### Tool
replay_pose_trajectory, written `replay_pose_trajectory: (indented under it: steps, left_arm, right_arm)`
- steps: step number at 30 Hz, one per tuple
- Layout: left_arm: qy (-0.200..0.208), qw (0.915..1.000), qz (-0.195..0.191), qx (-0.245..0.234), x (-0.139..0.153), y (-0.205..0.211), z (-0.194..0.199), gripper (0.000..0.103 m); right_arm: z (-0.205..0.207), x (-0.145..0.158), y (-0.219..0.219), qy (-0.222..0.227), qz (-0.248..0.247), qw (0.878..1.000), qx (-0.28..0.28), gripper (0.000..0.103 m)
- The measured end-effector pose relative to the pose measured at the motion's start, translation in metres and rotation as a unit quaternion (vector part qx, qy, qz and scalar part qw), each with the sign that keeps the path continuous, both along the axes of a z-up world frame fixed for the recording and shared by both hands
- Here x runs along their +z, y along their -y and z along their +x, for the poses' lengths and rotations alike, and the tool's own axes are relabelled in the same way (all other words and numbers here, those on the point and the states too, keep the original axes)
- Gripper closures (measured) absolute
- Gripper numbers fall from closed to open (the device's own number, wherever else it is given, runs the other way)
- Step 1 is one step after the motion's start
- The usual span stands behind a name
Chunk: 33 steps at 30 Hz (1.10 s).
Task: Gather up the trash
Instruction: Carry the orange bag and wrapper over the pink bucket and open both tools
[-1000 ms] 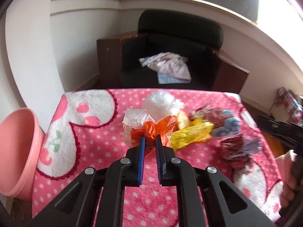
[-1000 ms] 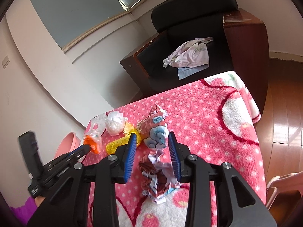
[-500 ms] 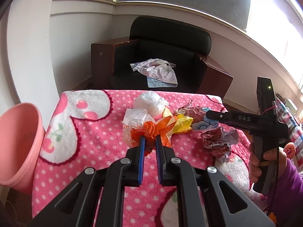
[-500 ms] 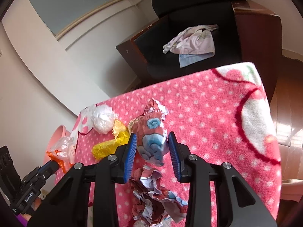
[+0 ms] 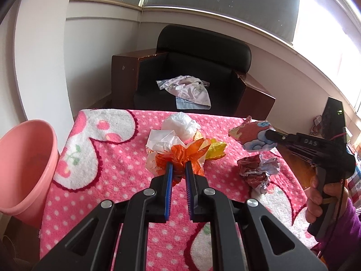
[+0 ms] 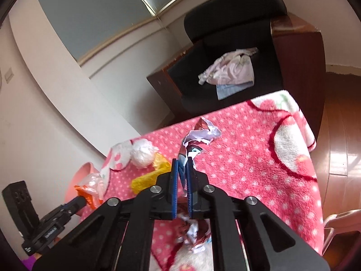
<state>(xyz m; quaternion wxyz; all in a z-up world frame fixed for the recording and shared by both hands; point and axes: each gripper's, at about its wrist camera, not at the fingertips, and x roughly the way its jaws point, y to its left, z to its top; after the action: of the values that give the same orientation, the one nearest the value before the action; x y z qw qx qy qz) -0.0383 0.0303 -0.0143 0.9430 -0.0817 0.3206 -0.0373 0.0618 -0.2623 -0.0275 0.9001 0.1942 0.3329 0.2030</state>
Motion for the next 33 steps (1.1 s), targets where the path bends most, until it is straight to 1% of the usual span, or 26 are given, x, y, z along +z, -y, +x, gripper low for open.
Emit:
replay_pose_trajectory:
  steps: [3, 7, 11, 16, 20, 26, 30, 33]
  left_arm:
    - [0.008, 1.0000, -0.003, 0.001, 0.004, -0.002, -0.006, 0.093]
    - [0.020, 0.9997, -0.005, 0.010, 0.011, -0.009, -0.013, 0.093]
    - [0.029, 0.9993, -0.005, 0.023, 0.015, -0.018, -0.023, 0.093]
    - [0.041, 0.9980, -0.006, 0.048, 0.019, -0.037, -0.039, 0.093]
    - [0.049, 0.9962, -0.008, 0.072, 0.022, -0.057, -0.048, 0.093]
    - [0.061, 0.9915, 0.002, 0.115, 0.026, -0.090, -0.064, 0.093]
    - [0.064, 0.9860, 0.002, 0.154, 0.027, -0.119, -0.077, 0.093]
    - [0.062, 0.9815, -0.005, 0.181, 0.024, -0.142, -0.085, 0.093]
  right_arm:
    - [-0.011, 0.011, -0.004, 0.012, 0.006, 1.000, 0.006, 0.096]
    - [-0.024, 0.023, -0.022, 0.026, 0.006, 0.999, 0.026, 0.096]
    - [-0.033, 0.032, -0.048, 0.039, 0.001, 0.998, 0.056, 0.096]
    - [-0.041, 0.037, -0.080, 0.050, -0.004, 0.996, 0.080, 0.096]
    - [-0.043, 0.043, -0.115, 0.056, -0.012, 0.992, 0.108, 0.096]
    - [-0.043, 0.051, -0.169, 0.065, -0.026, 0.985, 0.160, 0.096]
    - [-0.044, 0.053, -0.215, 0.068, -0.037, 0.976, 0.202, 0.096]
    - [-0.045, 0.052, -0.248, 0.070, -0.049, 0.970, 0.229, 0.096]
